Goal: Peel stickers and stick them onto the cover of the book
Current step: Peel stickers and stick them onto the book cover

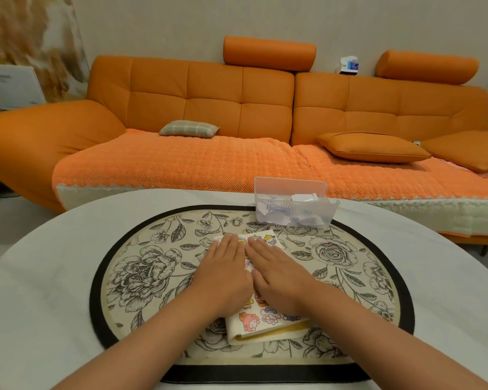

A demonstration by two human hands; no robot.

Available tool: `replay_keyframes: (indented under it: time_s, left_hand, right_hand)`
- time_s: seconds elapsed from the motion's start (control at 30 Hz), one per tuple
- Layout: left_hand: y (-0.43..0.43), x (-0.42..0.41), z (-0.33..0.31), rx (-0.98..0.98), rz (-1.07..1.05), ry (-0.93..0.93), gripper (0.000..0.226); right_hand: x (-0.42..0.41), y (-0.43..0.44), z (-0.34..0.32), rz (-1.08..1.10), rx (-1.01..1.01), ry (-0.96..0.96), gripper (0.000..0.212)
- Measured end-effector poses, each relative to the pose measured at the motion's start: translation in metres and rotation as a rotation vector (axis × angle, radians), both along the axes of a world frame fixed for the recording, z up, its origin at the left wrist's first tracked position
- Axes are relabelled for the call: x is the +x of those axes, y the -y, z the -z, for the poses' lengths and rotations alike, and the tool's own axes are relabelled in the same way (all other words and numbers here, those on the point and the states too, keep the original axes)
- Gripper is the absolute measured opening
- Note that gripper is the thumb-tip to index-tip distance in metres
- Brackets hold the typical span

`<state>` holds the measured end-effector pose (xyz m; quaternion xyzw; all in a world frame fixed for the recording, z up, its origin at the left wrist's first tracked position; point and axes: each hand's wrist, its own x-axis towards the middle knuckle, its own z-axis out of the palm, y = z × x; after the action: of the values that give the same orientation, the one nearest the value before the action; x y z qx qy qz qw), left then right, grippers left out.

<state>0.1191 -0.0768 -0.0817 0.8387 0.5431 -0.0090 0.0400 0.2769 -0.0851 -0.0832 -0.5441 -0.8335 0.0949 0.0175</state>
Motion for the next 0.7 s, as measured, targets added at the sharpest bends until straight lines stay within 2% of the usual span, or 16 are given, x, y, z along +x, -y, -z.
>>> replay_keyframes:
  time_s: [0.13,0.33,0.47,0.53,0.7]
  left_hand:
    - [-0.003,-0.004,0.001,-0.073,0.017,-0.005,0.064]
    - [-0.003,-0.004,0.000,-0.088,0.019,-0.008,0.065]
    - [-0.003,-0.008,0.001,-0.075,0.061,-0.017,0.064]
    - [-0.003,-0.011,0.002,-0.076,0.071,-0.009,0.064]
    - [-0.004,-0.012,0.006,-0.044,0.071,-0.014,0.065]
  right_hand:
    - [0.005,-0.006,0.005,0.041,0.005,0.039,0.059]
    - [0.007,-0.004,0.005,0.288,-0.056,0.071,0.068]
    - [0.003,-0.003,0.003,0.097,0.061,0.078,0.063]
    - [0.001,-0.006,0.003,0.048,0.005,0.053,0.060]
    - [0.007,-0.006,0.001,0.221,-0.063,0.010,0.061]
